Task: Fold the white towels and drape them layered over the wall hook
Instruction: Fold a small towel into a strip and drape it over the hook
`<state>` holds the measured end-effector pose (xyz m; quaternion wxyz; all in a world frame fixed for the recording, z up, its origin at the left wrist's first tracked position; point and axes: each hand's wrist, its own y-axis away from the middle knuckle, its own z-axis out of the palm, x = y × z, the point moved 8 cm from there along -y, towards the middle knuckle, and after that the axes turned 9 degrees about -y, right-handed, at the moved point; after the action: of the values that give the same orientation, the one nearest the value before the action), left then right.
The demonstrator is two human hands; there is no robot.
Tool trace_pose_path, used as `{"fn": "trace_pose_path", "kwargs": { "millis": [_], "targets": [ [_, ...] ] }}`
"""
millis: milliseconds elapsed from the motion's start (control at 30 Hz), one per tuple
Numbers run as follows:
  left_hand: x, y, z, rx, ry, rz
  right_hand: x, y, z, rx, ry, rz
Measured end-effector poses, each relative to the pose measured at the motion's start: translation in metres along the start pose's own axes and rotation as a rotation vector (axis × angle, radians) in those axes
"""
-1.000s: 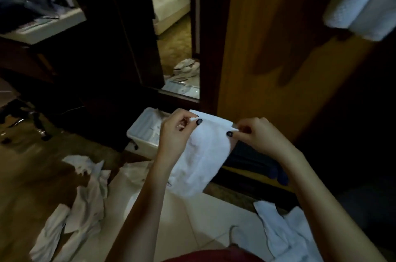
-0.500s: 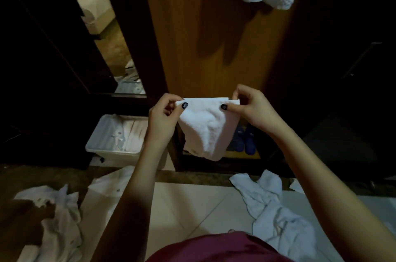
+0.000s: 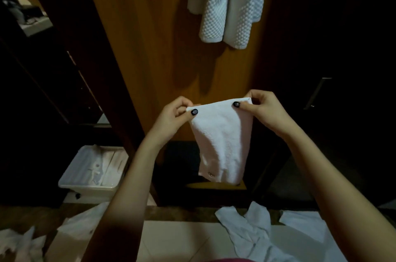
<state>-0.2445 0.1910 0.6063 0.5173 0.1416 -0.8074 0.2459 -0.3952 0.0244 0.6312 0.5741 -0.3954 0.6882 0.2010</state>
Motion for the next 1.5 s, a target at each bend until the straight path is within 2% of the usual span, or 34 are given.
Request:
{"fn": "trace_pose_path", "kwargs": {
  "millis": [133,233,267,333,433,500,667,833,1033,1200,1333,1433,1500],
  "targets": [
    [0.030,-0.037,0.029,-0.124,0.293,0.024,-0.015,-0.027,-0.033,0.151,0.252,-0.060],
    [0.044,-0.067,0.035,-0.020,0.395,0.037,-0.041,-0.037,-0.057,0.304,0.340,-0.164],
    [0.048,-0.075,0.035,0.017,0.415,0.046,-0.049,-0.038,-0.059,0.292,0.345,-0.204],
    [0.056,-0.088,0.036,0.045,0.438,0.059,-0.060,-0.041,-0.052,0.144,0.325,-0.255],
    [0.067,-0.101,0.050,-0.049,0.439,0.085,-0.063,-0.047,-0.039,-0.064,0.369,-0.239],
    [0.073,-0.109,0.056,-0.085,0.421,0.097,-0.065,-0.053,-0.040,-0.107,0.369,-0.243],
    [0.077,-0.124,0.051,-0.046,0.409,0.092,-0.071,-0.063,-0.046,-0.187,0.295,-0.273],
    [0.085,-0.131,0.041,0.015,0.207,0.177,-0.077,-0.068,-0.045,-0.291,0.179,-0.310],
    [0.105,-0.136,0.044,-0.083,0.172,0.254,-0.086,-0.077,-0.044,-0.323,0.126,-0.310],
    [0.116,-0.139,0.035,0.015,0.034,0.295,-0.093,-0.078,-0.048,-0.309,0.230,-0.313],
    [0.124,-0.139,0.037,0.108,-0.055,0.362,-0.100,-0.080,-0.049,-0.215,0.344,-0.370],
    [0.110,-0.131,0.033,0.269,0.013,0.363,-0.108,-0.088,-0.059,-0.065,0.287,-0.397],
    [0.088,-0.120,0.031,0.409,-0.051,0.323,-0.107,-0.095,-0.067,0.018,0.221,-0.383]
  ]
}}
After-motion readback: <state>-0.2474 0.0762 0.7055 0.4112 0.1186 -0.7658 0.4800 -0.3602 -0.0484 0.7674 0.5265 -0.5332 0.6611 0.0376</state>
